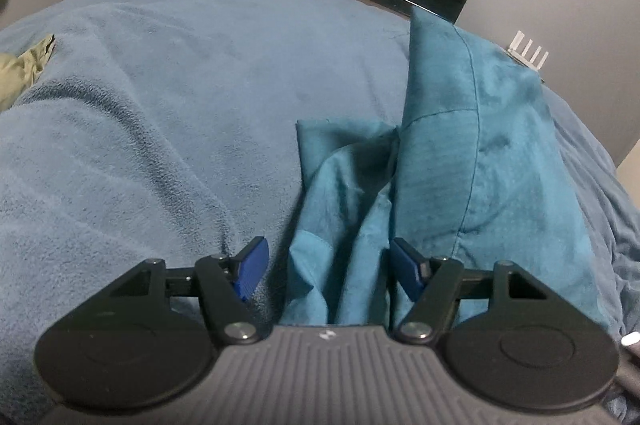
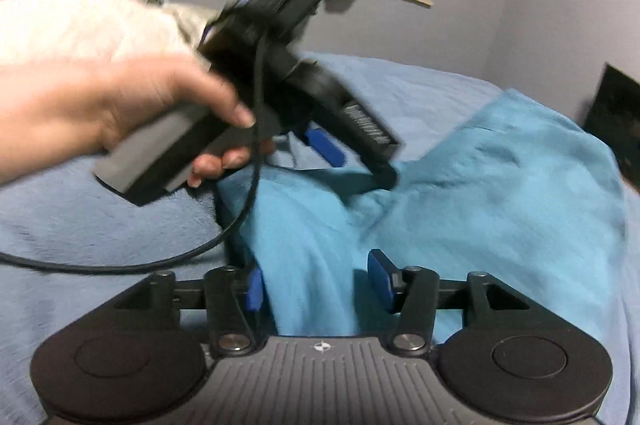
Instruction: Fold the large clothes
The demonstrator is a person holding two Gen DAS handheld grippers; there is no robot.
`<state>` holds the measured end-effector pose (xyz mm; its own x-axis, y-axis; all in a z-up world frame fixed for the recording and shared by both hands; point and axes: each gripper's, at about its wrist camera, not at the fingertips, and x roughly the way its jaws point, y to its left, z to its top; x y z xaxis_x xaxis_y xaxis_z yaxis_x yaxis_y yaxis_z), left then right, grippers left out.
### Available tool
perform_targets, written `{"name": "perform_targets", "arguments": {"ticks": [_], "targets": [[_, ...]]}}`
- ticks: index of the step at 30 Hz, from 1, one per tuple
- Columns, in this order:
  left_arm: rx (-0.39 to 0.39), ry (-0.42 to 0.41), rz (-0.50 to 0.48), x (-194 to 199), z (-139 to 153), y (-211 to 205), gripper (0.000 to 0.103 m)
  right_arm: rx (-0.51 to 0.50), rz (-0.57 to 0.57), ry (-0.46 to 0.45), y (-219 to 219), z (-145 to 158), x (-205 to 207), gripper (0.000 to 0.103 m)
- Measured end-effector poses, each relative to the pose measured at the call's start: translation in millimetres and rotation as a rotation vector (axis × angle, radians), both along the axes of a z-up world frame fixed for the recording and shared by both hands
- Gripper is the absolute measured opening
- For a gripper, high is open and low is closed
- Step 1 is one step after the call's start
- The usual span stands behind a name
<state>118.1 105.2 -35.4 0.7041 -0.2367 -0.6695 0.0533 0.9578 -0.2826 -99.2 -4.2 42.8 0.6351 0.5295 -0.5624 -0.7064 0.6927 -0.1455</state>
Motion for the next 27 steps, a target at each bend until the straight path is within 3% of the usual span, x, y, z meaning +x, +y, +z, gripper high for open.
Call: {"name": "perform_targets", "arguments": {"ticks": [3,7,11,14,18,20,23,27], "targets": [[0.015,-0.008,0.000,1,1,0,0.067,0.109,-0.036,0.006,-39,27,-13,0.054],[0.035,-0.013,0.002,1,1,-1,0.067,0.306,-0.170,-0.020,-90,55,5,0.055],[0.043,-0.033,0.010,-3,1,-9,0.067,0.290,-0.490,-0.022,-138,50,32,0.054],[0.031,-0.079,0.012,-7,5,-8,0.067,0.257,-0.604,0.055,-154,26,61,0.047],[-0.018,-0.190,0.009,-19,18,-2,0.067,0.326,-0.589,0.175,-147,-2,71,0.041],[-0.055,-0.254,-0.005,-26,27,-1,0.067,0.358,-0.570,0.169,-136,-6,75,0.049],[-0.092,-0.329,-0.086,-35,34,-8,0.067,0.337,-0.530,0.149,-124,-9,82,0.049],[0.014,-0.339,-0.245,-40,35,-45,0.067,0.333,-0.473,0.135,-106,-12,103,0.049]]}}
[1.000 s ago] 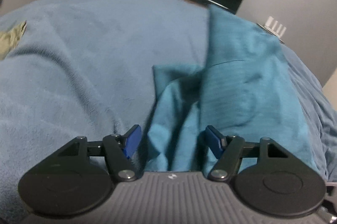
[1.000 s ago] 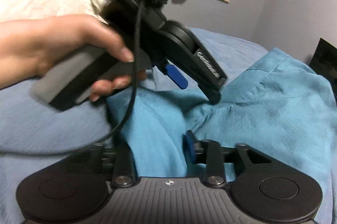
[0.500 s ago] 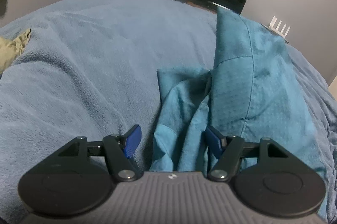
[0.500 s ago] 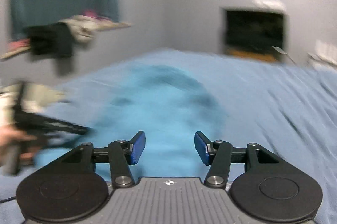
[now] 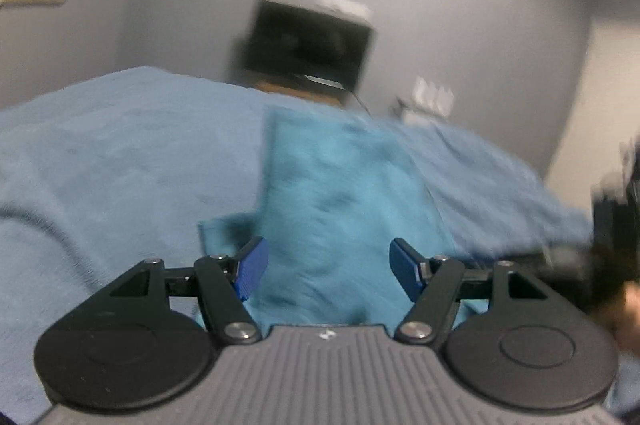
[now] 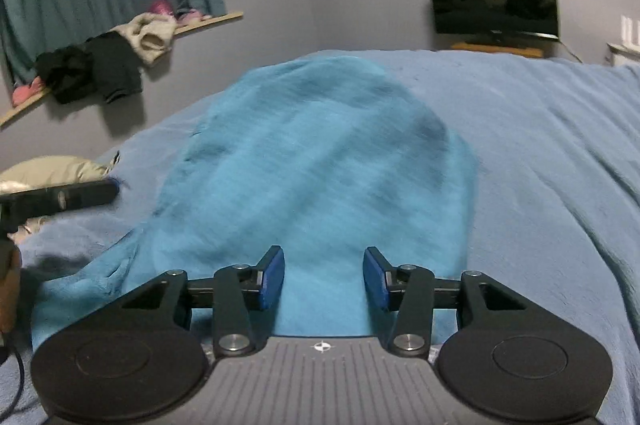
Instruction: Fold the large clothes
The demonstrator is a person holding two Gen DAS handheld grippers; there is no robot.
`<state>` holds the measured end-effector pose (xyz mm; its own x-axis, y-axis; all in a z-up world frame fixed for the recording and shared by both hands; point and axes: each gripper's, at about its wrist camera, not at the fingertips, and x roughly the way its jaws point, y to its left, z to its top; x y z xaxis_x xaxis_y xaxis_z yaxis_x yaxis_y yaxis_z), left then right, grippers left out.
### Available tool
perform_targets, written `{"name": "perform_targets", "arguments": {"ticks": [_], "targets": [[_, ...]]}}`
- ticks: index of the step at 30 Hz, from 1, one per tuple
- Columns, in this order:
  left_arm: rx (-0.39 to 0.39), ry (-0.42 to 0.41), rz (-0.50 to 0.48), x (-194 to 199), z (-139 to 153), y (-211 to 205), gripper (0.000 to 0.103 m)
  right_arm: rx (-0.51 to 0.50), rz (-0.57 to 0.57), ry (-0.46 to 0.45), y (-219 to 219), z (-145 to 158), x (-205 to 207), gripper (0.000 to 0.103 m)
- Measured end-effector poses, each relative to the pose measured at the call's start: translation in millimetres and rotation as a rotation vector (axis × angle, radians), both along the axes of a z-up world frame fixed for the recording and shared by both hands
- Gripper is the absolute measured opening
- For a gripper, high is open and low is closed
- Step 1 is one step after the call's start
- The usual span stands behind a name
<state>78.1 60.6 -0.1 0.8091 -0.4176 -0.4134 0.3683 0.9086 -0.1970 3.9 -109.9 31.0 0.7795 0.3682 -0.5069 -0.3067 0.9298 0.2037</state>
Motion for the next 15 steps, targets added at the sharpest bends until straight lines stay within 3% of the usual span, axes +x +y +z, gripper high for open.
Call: {"name": "perform_targets", "arguments": {"ticks": [4,7,9,12,15], "targets": [[0.114,0.030,-0.119,0,-9,-35,0.067,0.015,0.039,0.007,12,-2,12,0.049],[0.244,0.089,-0.128,0,-22,-62,0.067,0.011,0.074,0.016,12,2,20,0.049],[0.256,0.099,-0.135,0,-24,-67,0.067,0.062,0.097,0.001,-1,23,26,0.042],[0.254,0.104,-0.128,0,-24,-66,0.067,0.123,0.000,-0.096,-24,44,33,0.043],[0.244,0.119,-0.119,1,-24,-64,0.067,0.042,-0.150,-0.090,-41,53,60,0.045]]}}
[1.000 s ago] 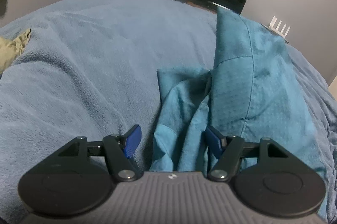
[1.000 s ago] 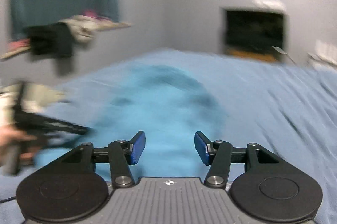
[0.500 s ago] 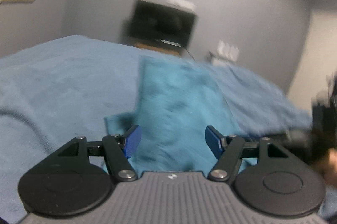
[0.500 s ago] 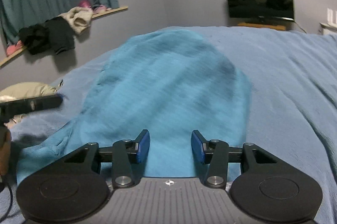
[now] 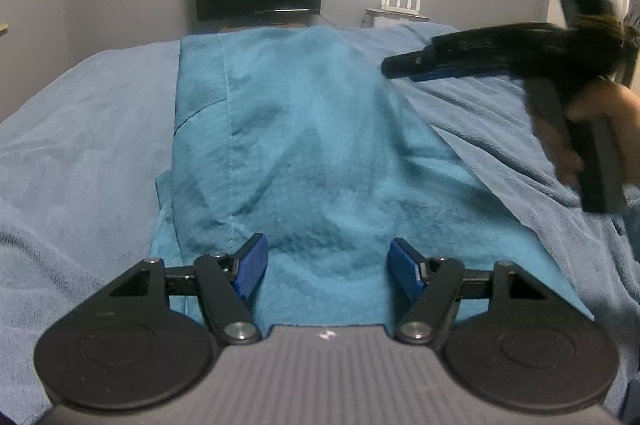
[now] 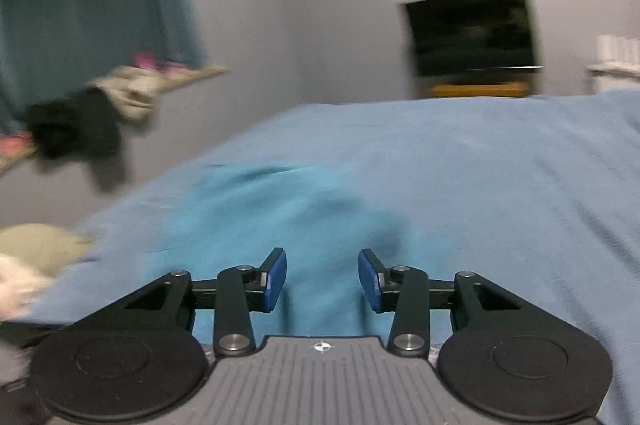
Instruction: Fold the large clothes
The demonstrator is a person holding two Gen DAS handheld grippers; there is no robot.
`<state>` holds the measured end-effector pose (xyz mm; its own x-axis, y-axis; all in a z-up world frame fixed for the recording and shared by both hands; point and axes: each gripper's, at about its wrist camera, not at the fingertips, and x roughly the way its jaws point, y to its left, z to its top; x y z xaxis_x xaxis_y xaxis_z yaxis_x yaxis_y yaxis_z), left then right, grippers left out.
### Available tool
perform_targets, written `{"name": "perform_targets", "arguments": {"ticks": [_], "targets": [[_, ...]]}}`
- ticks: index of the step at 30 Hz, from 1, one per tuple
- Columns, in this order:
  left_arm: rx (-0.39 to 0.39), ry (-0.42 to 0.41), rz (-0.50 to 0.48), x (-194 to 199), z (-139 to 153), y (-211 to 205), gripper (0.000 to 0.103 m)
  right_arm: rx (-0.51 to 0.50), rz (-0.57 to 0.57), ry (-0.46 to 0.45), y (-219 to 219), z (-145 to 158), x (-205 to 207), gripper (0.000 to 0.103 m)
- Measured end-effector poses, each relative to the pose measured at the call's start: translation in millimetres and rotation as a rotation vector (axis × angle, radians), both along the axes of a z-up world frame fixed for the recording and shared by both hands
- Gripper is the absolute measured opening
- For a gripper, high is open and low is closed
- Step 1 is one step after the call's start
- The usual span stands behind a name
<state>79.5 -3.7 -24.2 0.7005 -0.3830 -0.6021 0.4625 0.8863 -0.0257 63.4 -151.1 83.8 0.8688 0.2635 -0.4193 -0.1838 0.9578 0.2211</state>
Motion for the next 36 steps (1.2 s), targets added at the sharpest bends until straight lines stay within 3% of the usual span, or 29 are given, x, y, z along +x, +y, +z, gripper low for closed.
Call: {"name": "perform_targets", "arguments": {"ticks": [4,15,23,28,31,34,36], "targets": [[0.011,0.003,0.004,8,2,-2,0.067,-0.001,-0.034,0.097,-4,-7,39,0.044],[-0.012,0.077,0.043,19,-4,4,0.068,-0.264,0.071,0.091,92,-21,104,0.046],[-0.026,0.143,0.079,30,-8,4,0.071,-0.337,0.144,0.160,146,-31,137,0.038],[-0.019,0.161,0.089,34,-10,0,0.071,-0.217,0.149,0.097,126,-3,110,0.042],[-0.015,0.159,0.089,34,-10,-4,0.071,-0.184,0.220,0.054,126,13,83,0.043],[-0.020,0.160,0.091,34,-10,-5,0.071,-0.251,0.310,0.086,149,11,71,0.040],[-0.021,0.160,0.094,33,-8,-3,0.071,-0.312,0.333,0.116,167,1,74,0.043]]}}
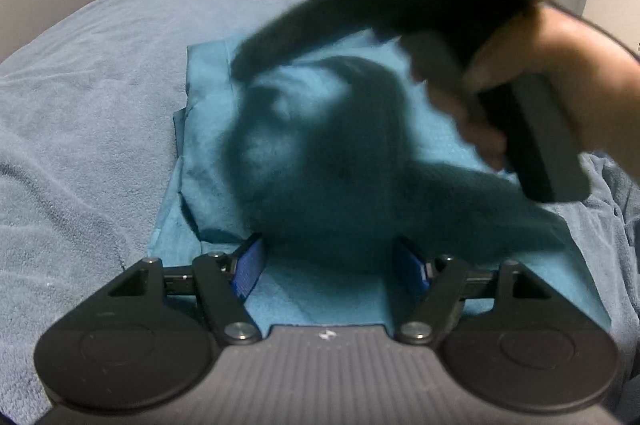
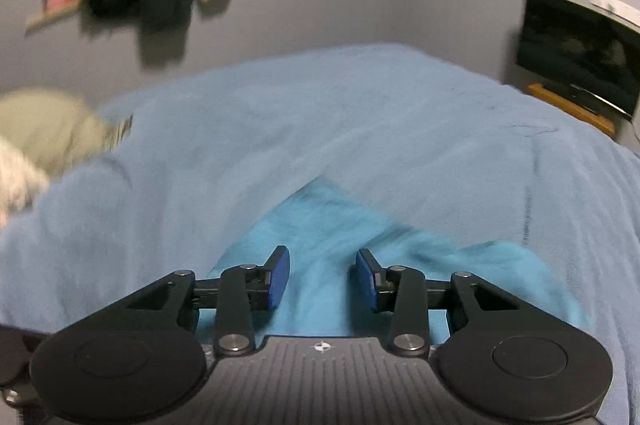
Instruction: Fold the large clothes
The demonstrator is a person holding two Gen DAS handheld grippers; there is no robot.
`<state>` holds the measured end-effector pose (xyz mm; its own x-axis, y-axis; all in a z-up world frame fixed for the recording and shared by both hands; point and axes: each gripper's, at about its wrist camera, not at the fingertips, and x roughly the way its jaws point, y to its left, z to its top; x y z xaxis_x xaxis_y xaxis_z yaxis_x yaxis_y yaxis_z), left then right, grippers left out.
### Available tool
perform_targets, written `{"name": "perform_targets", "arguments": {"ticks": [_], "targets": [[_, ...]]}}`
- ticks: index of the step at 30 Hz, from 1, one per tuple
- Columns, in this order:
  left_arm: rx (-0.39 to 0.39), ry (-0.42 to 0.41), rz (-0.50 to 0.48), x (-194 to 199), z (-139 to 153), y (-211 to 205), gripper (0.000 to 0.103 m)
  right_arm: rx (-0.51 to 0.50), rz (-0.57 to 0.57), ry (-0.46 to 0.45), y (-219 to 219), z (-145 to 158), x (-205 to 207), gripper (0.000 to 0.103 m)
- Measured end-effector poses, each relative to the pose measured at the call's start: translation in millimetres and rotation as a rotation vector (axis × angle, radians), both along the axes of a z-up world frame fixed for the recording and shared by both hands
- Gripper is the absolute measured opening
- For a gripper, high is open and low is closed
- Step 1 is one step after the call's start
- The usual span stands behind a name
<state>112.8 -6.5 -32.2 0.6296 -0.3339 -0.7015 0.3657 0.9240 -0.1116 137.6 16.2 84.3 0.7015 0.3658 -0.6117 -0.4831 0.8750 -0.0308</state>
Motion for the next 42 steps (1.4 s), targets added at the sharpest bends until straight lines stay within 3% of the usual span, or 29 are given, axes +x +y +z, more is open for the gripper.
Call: {"name": "perform_targets", "arguments": {"ticks": [5,9,14,21,23,29,31,33,36,38,42], "targets": [[-0.015,0.014,0.032,2,-1,4,0.071,-0.009,-0.041,0.065,14,-15,18,0.050],[-0.001,0.003,0.028,0,1,-2,0.071,0.107,-0.056,0.059,-12,12,3,0.046],[0.004,-0.004,0.032,-1,1,-4,0.071,0.077,-0.065,-0.082,-64,34,-79,0.047],[0.056,-0.039,0.107,-8,9,-1,0.071,0.071,-0.068,-0.040,-115,12,-183,0.048],[0.073,-0.033,0.165,-9,12,8,0.071,0.051,-0.061,-0.015,-118,-5,-199,0.049],[0.010,0.011,0.301,-11,39,52,0.071,0.052,-0.110,-0.007,-122,-27,-205,0.056],[-0.038,0.029,0.329,-18,51,71,0.074,0.110,-0.126,0.000,-130,-19,-209,0.060],[-0.110,0.061,0.335,-26,58,87,0.084,0.179,-0.138,-0.002,-143,-11,-211,0.081],[-0.172,0.120,0.334,-35,54,99,0.090,0.292,-0.200,0.004,-167,-4,-207,0.088],[-0.167,0.163,0.303,-33,46,97,0.090,0.396,-0.260,0.053,-192,-3,-199,0.091],[-0.083,0.199,0.233,-26,27,77,0.095,0.618,-0.338,0.204,-239,-19,-172,0.097]]}}
